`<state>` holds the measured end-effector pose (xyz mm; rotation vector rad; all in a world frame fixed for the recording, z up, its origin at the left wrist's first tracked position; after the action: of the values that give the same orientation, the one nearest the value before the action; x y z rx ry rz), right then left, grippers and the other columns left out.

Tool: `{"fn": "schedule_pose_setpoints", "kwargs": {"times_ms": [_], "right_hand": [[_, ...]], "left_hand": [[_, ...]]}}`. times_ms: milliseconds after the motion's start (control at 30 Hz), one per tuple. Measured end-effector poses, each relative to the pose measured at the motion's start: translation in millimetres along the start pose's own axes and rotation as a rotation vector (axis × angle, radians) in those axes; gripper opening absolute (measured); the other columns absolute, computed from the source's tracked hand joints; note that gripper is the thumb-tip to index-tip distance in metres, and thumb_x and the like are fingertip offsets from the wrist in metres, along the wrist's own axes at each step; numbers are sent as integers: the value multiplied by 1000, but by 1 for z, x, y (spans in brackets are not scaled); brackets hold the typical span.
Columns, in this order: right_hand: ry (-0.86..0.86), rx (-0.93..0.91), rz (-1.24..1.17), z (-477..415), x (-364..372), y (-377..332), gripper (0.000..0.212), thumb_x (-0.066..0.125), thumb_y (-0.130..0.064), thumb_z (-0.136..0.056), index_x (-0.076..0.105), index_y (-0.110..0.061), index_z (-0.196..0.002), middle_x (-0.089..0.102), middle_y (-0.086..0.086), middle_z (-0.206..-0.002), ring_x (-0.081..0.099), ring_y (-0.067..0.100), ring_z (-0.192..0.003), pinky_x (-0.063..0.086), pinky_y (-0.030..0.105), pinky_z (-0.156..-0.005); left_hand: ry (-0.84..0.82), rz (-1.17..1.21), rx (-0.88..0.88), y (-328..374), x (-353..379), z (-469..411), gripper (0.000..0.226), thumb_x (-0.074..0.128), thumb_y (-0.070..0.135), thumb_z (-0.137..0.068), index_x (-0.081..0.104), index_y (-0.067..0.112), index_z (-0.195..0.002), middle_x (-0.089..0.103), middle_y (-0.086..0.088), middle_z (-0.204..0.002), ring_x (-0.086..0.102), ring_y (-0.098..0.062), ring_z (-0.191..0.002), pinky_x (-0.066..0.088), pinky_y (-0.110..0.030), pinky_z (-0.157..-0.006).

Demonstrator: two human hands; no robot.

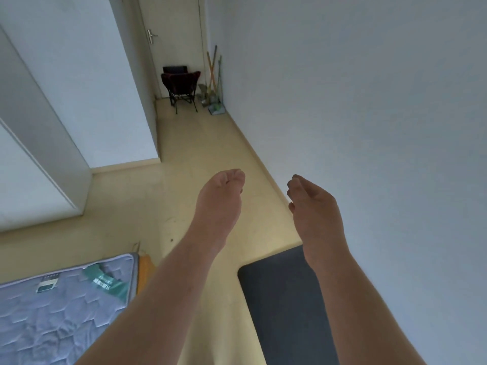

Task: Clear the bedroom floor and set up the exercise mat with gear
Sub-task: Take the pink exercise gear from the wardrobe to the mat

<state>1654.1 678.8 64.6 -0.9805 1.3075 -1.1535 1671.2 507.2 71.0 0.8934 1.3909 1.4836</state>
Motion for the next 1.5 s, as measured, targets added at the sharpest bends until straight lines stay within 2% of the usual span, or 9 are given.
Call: {"fn": "schedule_pose_setpoints", "kwargs": {"times_ms": [267,867,1033,1167,1200,1267,1333,1367,1500], "right_hand": [[-9,-86,-10,-56,100,-48,43,50,-46,-103,56,-34,-143,60,-16,-140,57,9,-128,43,40,-114],[-31,-324,-110,-288,327,-166,46,51,-45,-103,51,-32,-147,58,-25,-140,55,1,-129,42,36,-115],[-105,-424,-80,-369,386,-179,26,49,-38,-106,45,-14,-94,67,-28,-75,63,-5,-69,42,25,-67],[-239,-448,-102,-431,452,-195,39,48,-40,-105,37,-13,-129,68,-19,-109,40,-3,-114,36,44,-105],[-302,-446,-104,-445,470,-201,12,47,-43,-104,47,-36,-94,72,-25,-103,49,-14,-73,37,21,-77],[-405,-454,-89,-469,517,-213,34,46,-48,-103,64,-32,-128,67,-33,-112,62,-11,-104,51,28,-93],[-465,-488,-98,-478,551,-224,30,43,-46,-103,65,-27,-111,43,-30,-79,52,-8,-72,37,25,-71],[-516,-500,-105,-480,574,-230,32,43,-46,-103,58,-24,-120,31,-26,-117,35,3,-111,39,41,-97],[-691,-463,-131,-486,667,-243,34,46,-48,-99,53,-31,-128,48,-14,-132,51,12,-117,52,42,-90]], "left_hand": [[78,67,65,21,-75,-87,15,55,37,-103,69,36,-102,72,6,-113,66,-14,-111,49,-45,-108],[152,70,206,105,-210,-388,25,52,37,-105,68,27,-121,71,5,-113,66,-15,-110,50,-44,-106],[222,54,209,103,-231,-468,17,53,36,-105,70,35,-105,72,-4,-113,68,-23,-108,53,-45,-102],[355,83,194,108,-262,-528,26,55,35,-104,69,25,-124,72,6,-120,65,-14,-117,47,-42,-110],[398,84,189,110,-273,-540,26,56,35,-104,69,25,-124,72,7,-120,65,-12,-118,47,-41,-111],[511,105,192,115,-301,-564,25,58,34,-103,70,26,-123,73,10,-118,66,-10,-116,47,-40,-110],[577,122,187,118,-325,-576,23,58,34,-102,71,28,-121,74,13,-114,67,-7,-113,48,-39,-110],[625,123,181,117,-341,-581,23,58,34,-102,71,29,-121,74,13,-114,67,-6,-112,48,-38,-109],[800,131,182,112,-408,-599,22,59,37,-101,72,32,-118,75,14,-110,69,-5,-109,49,-39,-108]]}}
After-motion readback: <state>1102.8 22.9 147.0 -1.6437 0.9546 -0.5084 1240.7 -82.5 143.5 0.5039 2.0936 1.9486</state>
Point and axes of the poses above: each hand's wrist, its own z-axis away from the middle knuckle, its own x-axis out of the palm, y = z × x, the point moved 4 cm from there along -z, towards the middle knuckle
